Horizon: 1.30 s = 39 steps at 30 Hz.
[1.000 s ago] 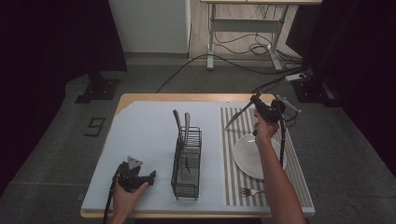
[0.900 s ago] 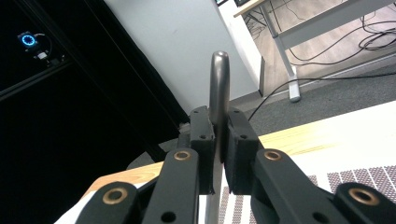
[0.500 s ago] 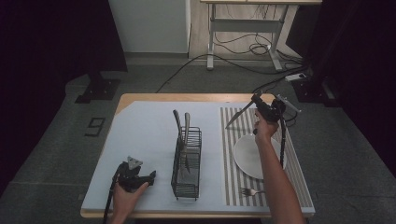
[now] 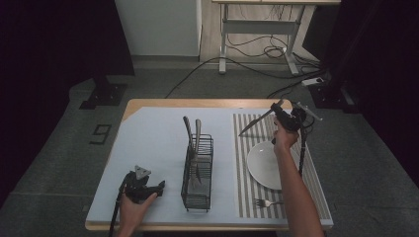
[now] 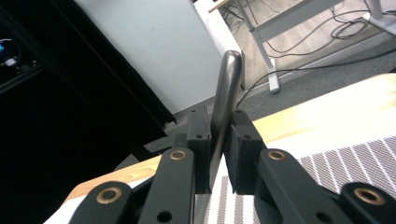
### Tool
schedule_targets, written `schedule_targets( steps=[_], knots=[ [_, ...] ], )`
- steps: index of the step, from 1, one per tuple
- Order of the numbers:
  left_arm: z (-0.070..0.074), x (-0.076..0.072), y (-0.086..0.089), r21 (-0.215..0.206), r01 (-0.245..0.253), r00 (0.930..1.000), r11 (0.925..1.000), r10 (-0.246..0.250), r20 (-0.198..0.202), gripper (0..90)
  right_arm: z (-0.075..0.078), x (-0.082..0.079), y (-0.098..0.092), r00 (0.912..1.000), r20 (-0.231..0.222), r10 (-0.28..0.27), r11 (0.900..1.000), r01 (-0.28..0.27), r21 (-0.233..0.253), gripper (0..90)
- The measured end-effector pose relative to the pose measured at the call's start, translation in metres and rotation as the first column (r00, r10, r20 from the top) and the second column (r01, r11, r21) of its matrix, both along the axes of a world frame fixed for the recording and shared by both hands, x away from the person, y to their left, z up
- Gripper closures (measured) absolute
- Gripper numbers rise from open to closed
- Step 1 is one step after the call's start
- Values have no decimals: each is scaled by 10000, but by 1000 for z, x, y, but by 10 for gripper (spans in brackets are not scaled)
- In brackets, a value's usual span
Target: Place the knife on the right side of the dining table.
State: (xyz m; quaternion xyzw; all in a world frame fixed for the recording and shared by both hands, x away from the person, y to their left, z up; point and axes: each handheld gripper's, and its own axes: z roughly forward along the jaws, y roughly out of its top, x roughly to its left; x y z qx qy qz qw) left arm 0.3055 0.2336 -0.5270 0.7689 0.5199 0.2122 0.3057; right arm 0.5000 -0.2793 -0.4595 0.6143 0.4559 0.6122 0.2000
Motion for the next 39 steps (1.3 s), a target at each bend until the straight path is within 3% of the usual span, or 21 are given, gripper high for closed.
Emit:
schedule_targets(
  steps=[17,29,39],
  knots=[
    [0,0,0,0,-3,10000,10000,3,4,144,-25,-3,-23,9936,-897,-690,9970,719,290,767],
    [0,0,0,-2,-4,10000,10000,4,6,144,-38,1,-33,9797,-1789,-905,9944,987,374,738],
    [0,0,0,-3,-6,10000,10000,6,8,144,-42,1,-37,9730,-2099,-959,9940,1049,318,721]
  ],
)
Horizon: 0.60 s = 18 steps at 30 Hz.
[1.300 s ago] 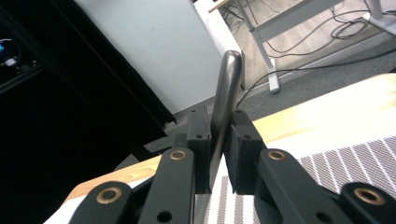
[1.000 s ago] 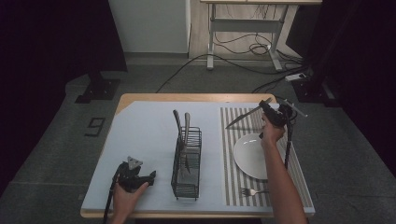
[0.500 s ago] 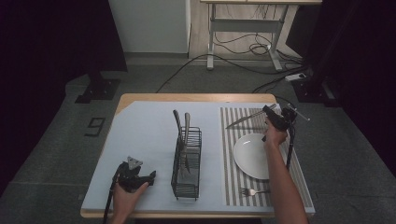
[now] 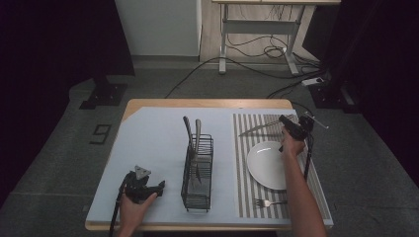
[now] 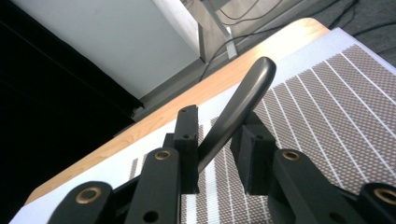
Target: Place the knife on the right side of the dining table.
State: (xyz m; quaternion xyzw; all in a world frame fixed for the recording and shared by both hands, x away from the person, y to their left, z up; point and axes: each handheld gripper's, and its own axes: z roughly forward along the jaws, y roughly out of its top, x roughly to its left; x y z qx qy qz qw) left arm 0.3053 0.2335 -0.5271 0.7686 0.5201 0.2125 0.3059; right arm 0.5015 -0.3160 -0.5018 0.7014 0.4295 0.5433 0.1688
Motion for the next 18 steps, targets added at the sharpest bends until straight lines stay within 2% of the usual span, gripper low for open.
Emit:
schedule_targets(
  steps=[9,18],
  knots=[
    [0,0,0,-3,0,10000,10000,0,1,144,-8,2,-3,9978,-626,-209,9997,217,124,703],
    [0,0,0,0,-2,10000,10000,2,3,144,-13,4,-5,9956,-896,-273,9993,296,246,692]
  ],
)
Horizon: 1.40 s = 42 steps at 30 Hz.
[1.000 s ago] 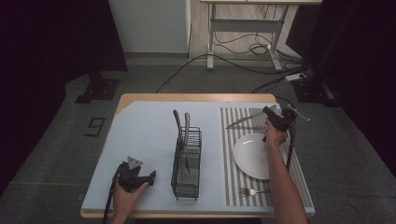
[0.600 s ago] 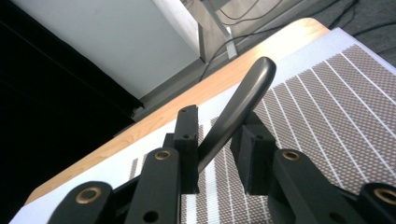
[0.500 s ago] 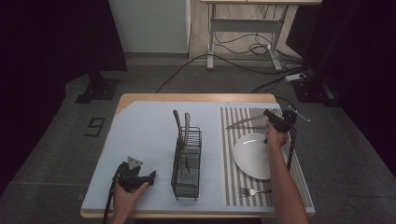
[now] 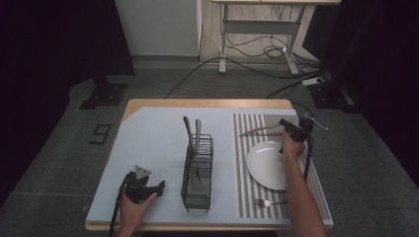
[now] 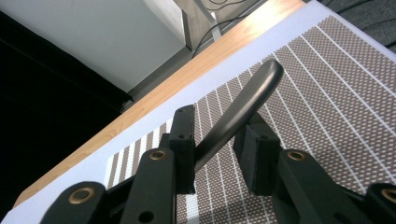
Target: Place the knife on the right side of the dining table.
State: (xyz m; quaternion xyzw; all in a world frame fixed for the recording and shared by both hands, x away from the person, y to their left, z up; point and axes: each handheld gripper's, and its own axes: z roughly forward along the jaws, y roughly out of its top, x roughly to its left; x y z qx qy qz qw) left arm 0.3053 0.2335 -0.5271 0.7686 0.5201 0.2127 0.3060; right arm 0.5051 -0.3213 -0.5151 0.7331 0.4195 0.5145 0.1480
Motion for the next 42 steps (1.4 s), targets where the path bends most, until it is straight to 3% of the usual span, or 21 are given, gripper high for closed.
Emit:
schedule_targets(
  steps=[12,26,42],
  knots=[
    [0,0,0,-5,2,10000,10000,-2,-2,144,-8,3,-2,9992,-335,-225,9997,229,111,676],
    [0,0,0,-2,1,10000,10000,-1,-5,144,-12,4,-1,9948,-881,-515,9987,508,-108,651],
    [0,0,0,-7,-7,10000,10000,7,2,144,-17,6,-4,9833,-1695,-660,9978,669,-4,613]
  ],
)
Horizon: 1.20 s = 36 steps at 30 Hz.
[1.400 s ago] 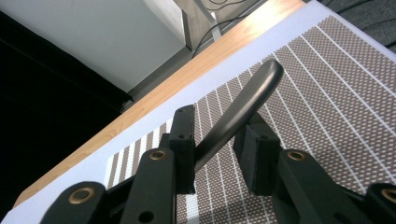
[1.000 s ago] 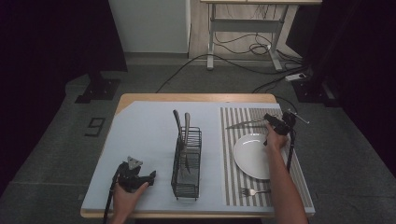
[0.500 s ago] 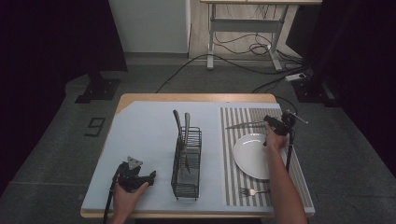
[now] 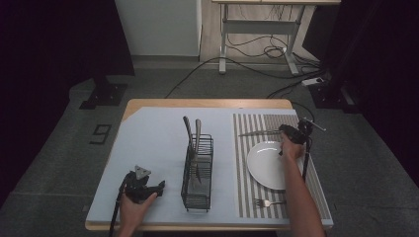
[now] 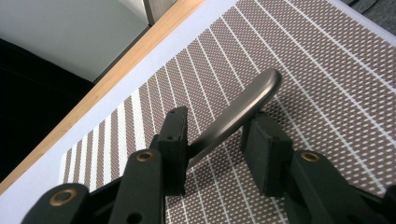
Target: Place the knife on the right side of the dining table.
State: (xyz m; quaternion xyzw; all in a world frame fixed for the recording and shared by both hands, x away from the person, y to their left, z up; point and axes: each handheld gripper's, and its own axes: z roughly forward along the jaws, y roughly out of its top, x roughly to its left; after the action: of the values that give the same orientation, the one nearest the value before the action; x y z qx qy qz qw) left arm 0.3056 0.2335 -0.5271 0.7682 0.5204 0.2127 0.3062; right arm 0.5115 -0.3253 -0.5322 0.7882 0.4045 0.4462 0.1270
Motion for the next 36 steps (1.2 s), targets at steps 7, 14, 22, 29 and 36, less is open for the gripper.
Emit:
schedule_targets(
  steps=[7,14,22,29,36],
  knots=[
    [0,0,0,3,6,10000,10000,-6,-13,144,3,-1,0,9999,-140,-4,10000,5,47,543],
    [0,0,0,3,4,10000,10000,-4,-12,144,10,-7,-3,9997,-207,-112,9999,111,-77,512],
    [0,0,0,4,1,10000,10000,-1,-4,144,31,-14,-4,9979,456,457,9973,-430,-591,497],
    [0,0,0,-3,3,10000,10000,-3,-20,144,43,-4,9,9914,317,1271,9832,-1217,-1361,493],
    [0,0,0,-8,5,10000,10000,-5,-22,143,29,20,21,9826,-353,1821,9680,-1855,-1688,483]
  ],
)
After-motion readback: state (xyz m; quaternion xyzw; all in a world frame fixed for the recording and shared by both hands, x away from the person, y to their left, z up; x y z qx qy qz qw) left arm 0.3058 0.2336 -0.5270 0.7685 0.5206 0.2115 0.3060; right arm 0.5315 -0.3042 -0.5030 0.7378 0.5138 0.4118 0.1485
